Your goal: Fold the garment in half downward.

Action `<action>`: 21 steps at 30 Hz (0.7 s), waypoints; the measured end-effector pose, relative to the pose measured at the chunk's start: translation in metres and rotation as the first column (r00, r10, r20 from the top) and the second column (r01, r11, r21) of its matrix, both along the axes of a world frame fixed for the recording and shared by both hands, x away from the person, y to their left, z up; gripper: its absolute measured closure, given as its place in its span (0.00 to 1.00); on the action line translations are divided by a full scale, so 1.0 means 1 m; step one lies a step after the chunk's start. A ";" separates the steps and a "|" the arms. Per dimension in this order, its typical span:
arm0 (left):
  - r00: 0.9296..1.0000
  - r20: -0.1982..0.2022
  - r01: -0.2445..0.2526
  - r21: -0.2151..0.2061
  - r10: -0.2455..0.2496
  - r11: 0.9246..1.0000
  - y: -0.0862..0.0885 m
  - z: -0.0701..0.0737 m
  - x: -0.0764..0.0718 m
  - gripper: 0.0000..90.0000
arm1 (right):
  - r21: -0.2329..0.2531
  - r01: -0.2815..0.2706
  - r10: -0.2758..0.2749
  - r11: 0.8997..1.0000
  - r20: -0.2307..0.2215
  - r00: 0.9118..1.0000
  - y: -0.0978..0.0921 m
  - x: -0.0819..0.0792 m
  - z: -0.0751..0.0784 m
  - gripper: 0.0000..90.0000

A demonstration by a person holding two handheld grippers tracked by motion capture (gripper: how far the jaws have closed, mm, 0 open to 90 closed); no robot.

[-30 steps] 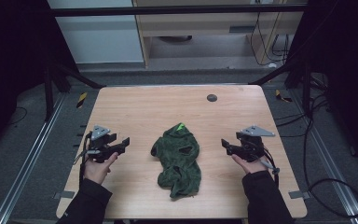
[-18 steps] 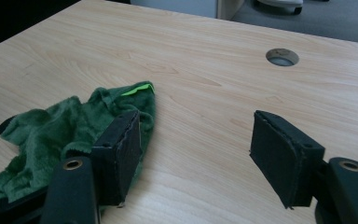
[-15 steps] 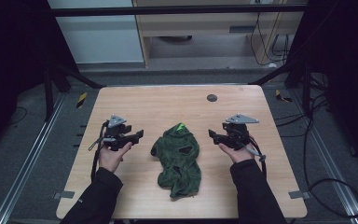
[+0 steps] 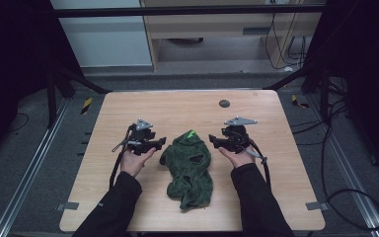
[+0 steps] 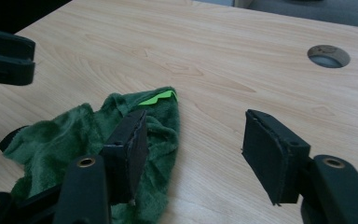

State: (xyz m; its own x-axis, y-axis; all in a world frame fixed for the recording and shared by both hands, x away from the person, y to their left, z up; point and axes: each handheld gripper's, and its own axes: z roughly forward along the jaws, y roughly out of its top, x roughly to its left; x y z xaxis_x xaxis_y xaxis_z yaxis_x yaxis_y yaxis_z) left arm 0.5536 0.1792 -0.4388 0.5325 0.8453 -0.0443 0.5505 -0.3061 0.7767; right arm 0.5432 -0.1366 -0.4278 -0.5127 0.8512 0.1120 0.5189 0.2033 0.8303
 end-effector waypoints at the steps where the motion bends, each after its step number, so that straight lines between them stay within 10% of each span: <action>1: 1.000 -0.006 0.003 0.002 -0.003 1.000 -0.002 -0.002 0.001 0.53 | 0.006 -0.001 0.001 1.000 -0.008 1.000 0.002 0.001 -0.001 0.45; 21: 0.992 -0.115 0.047 0.041 -0.042 0.998 -0.025 -0.038 0.018 0.61 | -0.031 -0.029 0.026 0.999 -0.109 0.994 0.026 0.020 -0.036 0.56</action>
